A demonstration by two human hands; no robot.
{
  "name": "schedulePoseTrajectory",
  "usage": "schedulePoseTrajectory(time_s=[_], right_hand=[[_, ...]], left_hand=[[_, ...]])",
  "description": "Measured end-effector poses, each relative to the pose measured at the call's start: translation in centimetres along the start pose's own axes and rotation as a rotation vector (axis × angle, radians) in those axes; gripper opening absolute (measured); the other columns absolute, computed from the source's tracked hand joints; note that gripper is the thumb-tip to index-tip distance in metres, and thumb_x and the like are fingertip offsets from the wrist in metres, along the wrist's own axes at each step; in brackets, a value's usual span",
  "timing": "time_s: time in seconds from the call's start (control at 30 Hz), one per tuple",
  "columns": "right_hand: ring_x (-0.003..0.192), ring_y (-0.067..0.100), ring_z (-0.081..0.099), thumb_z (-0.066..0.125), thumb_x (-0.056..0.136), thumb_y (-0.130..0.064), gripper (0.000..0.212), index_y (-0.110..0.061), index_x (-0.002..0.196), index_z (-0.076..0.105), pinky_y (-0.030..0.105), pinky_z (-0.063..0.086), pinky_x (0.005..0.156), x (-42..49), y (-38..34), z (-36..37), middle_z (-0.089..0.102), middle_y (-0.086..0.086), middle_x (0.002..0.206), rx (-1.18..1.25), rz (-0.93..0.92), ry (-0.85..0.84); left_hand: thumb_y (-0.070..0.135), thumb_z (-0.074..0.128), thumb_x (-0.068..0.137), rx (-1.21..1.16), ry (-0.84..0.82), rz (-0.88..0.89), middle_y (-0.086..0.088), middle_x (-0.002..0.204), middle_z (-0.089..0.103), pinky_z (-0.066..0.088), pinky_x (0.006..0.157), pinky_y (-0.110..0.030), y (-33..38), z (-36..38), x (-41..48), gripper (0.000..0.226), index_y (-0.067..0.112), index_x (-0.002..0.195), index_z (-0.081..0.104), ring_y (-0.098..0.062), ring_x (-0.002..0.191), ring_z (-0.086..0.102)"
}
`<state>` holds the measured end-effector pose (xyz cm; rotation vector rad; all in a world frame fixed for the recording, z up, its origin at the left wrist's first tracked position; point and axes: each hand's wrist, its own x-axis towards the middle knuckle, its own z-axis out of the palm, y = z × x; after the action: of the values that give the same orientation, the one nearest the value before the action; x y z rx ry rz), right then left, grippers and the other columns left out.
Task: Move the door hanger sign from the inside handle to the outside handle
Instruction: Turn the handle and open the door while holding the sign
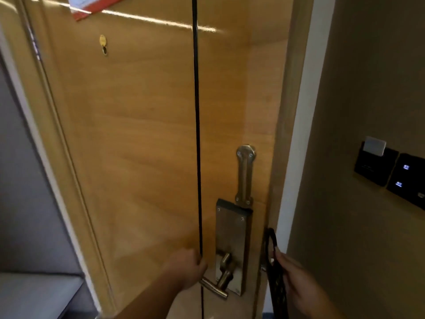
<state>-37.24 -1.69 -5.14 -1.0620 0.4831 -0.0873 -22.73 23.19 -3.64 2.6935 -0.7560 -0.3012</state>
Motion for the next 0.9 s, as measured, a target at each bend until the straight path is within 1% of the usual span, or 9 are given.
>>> schedulePoseTrajectory(time_s=[0.1, 0.17, 0.33, 0.43, 0.53, 0.63, 0.77, 0.83, 0.9], right_hand=[[0.061, 0.026, 0.071, 0.059, 0.081, -0.041, 0.036, -0.009, 0.087, 0.076, 0.035, 0.056, 0.05, -2.5, 2.1, 2.3, 0.074, 0.013, 0.072, 0.015, 0.026, -0.037], [0.06, 0.025, 0.072, 0.056, 0.083, -0.043, 0.037, -0.011, 0.084, 0.075, 0.034, 0.056, 0.05, -3.8, 3.1, 4.5, 0.075, 0.011, 0.071, -0.04, 0.023, -0.044], [0.09, 0.033, 0.071, 0.057, 0.086, -0.045, 0.036, -0.015, 0.093, 0.076, 0.046, 0.055, 0.083, -6.4, 6.0, 11.3, 0.076, 0.016, 0.097, -0.262, 0.004, -0.077], [0.096, 0.035, 0.068, 0.06, 0.085, -0.041, 0.037, -0.011, 0.104, 0.071, 0.052, 0.05, 0.095, -6.3, 7.3, 13.7, 0.073, 0.017, 0.1, -0.337, 0.039, -0.088], [0.067, 0.019, 0.073, 0.058, 0.087, -0.038, 0.027, -0.016, 0.084, 0.075, 0.034, 0.056, 0.065, -5.6, 9.7, 16.0, 0.077, 0.002, 0.071, -0.374, 0.039, -0.171], [0.07, 0.028, 0.069, 0.058, 0.089, -0.034, 0.033, -0.005, 0.089, 0.074, 0.031, 0.051, 0.063, -4.4, 11.8, 18.8, 0.075, 0.017, 0.082, -0.519, 0.068, -0.183], [0.082, 0.041, 0.068, 0.056, 0.09, -0.032, 0.039, 0.004, 0.091, 0.071, 0.039, 0.05, 0.072, -3.8, 14.2, 24.5, 0.07, 0.031, 0.093, -0.669, 0.127, -0.298], [0.08, 0.039, 0.063, 0.055, 0.091, -0.031, 0.038, 0.004, 0.082, 0.069, 0.042, 0.045, 0.074, -3.9, 15.3, 26.9, 0.063, 0.031, 0.082, -0.684, 0.151, -0.346], [0.07, 0.031, 0.057, 0.056, 0.091, -0.029, 0.034, -0.005, 0.069, 0.065, 0.038, 0.042, 0.07, -3.6, 16.2, 28.7, 0.058, 0.021, 0.069, -0.702, 0.156, -0.391]], left_hand=[[0.04, 0.044, 0.085, -0.041, 0.087, -0.019, 0.0, 0.067, 0.059, 0.048, 0.061, -0.029, -2.1, -0.4, -4.6, 0.031, 0.018, 0.072, 0.061, -0.017, 0.063, 0.057], [0.041, 0.045, 0.084, -0.012, 0.146, -0.072, 0.001, 0.072, 0.063, 0.052, 0.067, -0.029, -3.7, -0.6, -7.2, 0.029, 0.019, 0.075, 0.063, -0.015, 0.067, 0.059], [0.038, 0.046, 0.086, -0.171, 0.265, -0.281, 0.001, 0.103, 0.053, 0.04, 0.061, -0.023, -8.9, -0.2, -15.0, 0.03, 0.023, 0.111, 0.055, -0.014, 0.08, 0.056], [0.028, 0.05, 0.088, -0.406, 0.314, -0.394, -0.005, 0.092, 0.058, 0.044, 0.048, -0.024, -11.0, 0.0, -18.3, 0.03, 0.026, 0.118, 0.045, -0.014, 0.059, 0.059], [0.021, 0.046, 0.09, -0.573, 0.275, -0.463, -0.008, 0.073, 0.061, 0.049, 0.045, -0.029, -12.7, -0.4, -21.7, 0.024, 0.033, 0.111, 0.046, -0.017, 0.049, 0.057], [0.023, 0.044, 0.092, -0.674, 0.292, -0.495, -0.014, 0.095, 0.068, 0.057, 0.076, -0.047, -14.8, -1.0, -24.3, 0.028, 0.035, 0.116, 0.05, -0.034, 0.086, 0.068], [0.039, 0.058, 0.077, -0.657, 0.374, -0.53, 0.009, 0.09, 0.062, 0.048, 0.062, -0.012, -17.9, -2.0, -28.1, 0.038, 0.023, 0.111, 0.055, 0.001, 0.081, 0.06], [0.037, 0.065, 0.071, -0.641, 0.364, -0.628, -0.001, 0.088, 0.062, 0.046, 0.061, -0.014, -19.4, -2.4, -29.9, 0.047, 0.004, 0.105, 0.058, -0.017, 0.092, 0.065], [0.01, 0.067, 0.079, -0.649, 0.36, -0.722, -0.02, 0.094, 0.063, 0.052, 0.06, -0.024, -20.5, -2.9, -32.0, 0.036, -0.012, 0.105, 0.055, -0.04, 0.102, 0.06]])
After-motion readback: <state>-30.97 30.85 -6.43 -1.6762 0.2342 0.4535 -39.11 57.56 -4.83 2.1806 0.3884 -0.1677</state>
